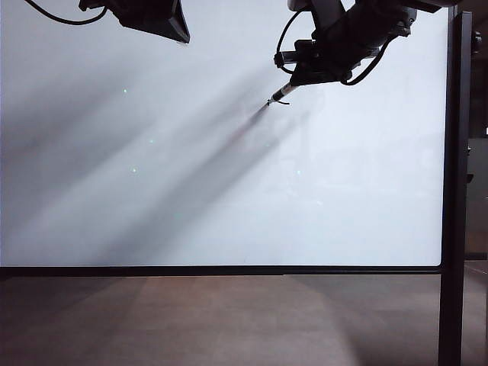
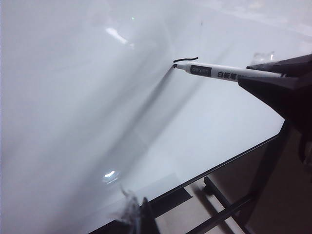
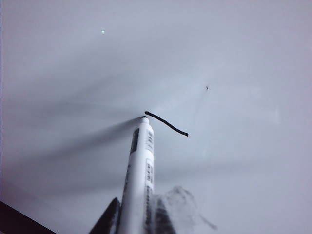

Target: Reach to the right to find the marker pen, pick it up, and write the number 5 on the whiteboard.

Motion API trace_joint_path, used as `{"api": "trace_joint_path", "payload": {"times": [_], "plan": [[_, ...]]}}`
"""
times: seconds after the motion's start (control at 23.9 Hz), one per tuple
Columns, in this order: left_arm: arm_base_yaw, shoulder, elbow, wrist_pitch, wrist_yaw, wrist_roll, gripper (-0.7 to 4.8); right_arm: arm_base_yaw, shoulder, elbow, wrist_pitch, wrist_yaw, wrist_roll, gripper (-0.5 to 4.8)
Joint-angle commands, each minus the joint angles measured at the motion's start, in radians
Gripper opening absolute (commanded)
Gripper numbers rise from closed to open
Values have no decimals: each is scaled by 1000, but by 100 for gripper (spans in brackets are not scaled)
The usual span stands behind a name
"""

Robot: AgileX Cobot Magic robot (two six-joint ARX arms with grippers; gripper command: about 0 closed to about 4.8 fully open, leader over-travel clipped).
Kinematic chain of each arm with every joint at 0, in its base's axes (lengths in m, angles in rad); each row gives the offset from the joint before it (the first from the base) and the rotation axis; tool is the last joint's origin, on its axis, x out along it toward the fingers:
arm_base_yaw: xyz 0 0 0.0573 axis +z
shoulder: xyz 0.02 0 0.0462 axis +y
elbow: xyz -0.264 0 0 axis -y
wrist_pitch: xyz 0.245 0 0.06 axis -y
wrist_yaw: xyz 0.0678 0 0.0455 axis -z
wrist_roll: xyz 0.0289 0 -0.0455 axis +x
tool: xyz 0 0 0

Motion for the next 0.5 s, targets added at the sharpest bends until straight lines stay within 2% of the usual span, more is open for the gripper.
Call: {"api": "trace_joint_path", "payload": {"times": [0.04, 0.5], "plan": [[0, -4, 2, 7, 1, -2, -4, -2, -4, 4, 37, 5, 0, -6], [0, -4, 2, 7, 1, -2, -4, -2, -3, 2, -27, 9, 1, -5]]}}
